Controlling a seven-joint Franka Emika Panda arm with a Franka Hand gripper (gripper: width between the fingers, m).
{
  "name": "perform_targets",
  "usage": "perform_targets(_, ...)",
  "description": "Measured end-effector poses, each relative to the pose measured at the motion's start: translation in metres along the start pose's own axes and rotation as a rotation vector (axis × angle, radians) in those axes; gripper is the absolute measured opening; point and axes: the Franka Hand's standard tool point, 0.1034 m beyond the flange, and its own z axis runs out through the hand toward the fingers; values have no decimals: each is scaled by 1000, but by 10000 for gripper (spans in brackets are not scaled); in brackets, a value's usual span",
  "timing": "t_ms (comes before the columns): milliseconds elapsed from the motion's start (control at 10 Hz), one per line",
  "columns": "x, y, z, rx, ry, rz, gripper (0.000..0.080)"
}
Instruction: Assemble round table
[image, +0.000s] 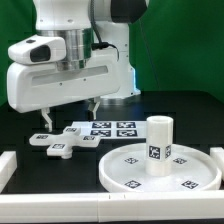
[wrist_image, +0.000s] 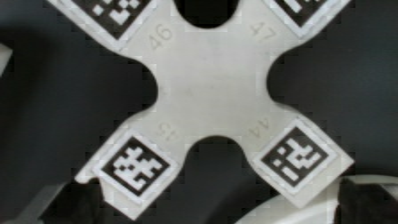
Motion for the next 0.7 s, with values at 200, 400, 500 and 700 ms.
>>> perform_targets(200, -2, 2, 1, -3, 2, -16, 649)
perform_targets(400, -19, 10, 11, -19, 12, -84, 649)
perform_targets(500, -24, 11, 15, -16, 8, -95, 649)
perform_targets(700, -25, 10, 20, -14, 5, -102, 649)
